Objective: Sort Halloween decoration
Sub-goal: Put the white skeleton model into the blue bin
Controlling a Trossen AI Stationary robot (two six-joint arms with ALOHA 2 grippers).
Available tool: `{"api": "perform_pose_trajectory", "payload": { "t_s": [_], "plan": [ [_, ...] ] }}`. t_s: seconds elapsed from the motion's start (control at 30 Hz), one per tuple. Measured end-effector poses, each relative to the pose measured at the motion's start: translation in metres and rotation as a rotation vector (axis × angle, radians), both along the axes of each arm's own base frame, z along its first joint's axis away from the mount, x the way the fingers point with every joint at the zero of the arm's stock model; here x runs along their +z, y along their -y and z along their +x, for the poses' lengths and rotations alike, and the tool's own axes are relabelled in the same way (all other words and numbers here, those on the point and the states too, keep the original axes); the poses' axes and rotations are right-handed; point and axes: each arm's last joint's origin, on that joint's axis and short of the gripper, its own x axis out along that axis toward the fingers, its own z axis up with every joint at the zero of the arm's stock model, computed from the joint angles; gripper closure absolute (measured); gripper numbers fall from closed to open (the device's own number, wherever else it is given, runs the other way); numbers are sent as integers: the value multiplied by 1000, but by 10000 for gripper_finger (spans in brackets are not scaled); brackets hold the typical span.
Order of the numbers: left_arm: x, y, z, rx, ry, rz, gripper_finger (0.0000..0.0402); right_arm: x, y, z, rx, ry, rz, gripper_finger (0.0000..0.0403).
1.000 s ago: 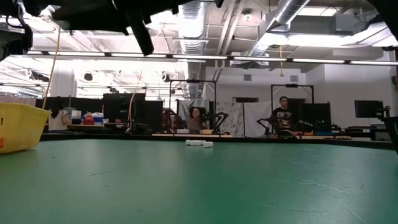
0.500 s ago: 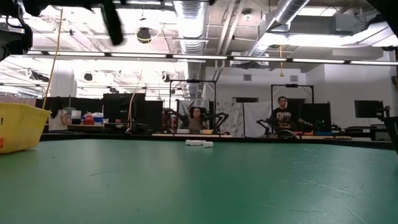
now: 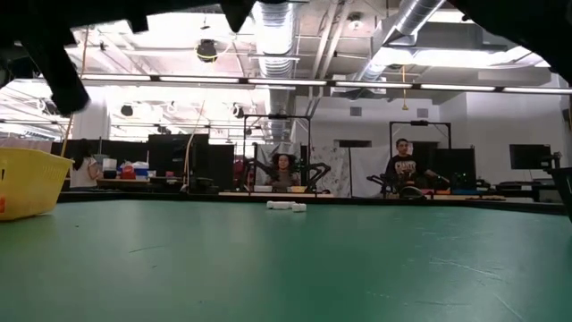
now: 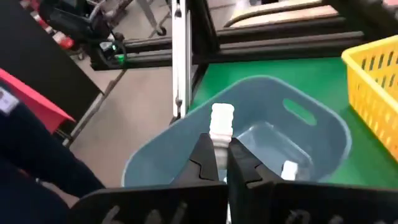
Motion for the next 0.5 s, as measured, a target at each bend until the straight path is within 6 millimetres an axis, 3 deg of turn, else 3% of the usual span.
{"api": "perform_pose_trajectory", "payload": {
  "t_s": [0.17,0.5],
  "plan": [
    [0,0,0,1,0,-8,176,-8,-6,-2,15,-63,-24,393],
    [0,0,0,1,1,-8,176,-15,-12,-8,32,-142,-56,327]
  ]
}}
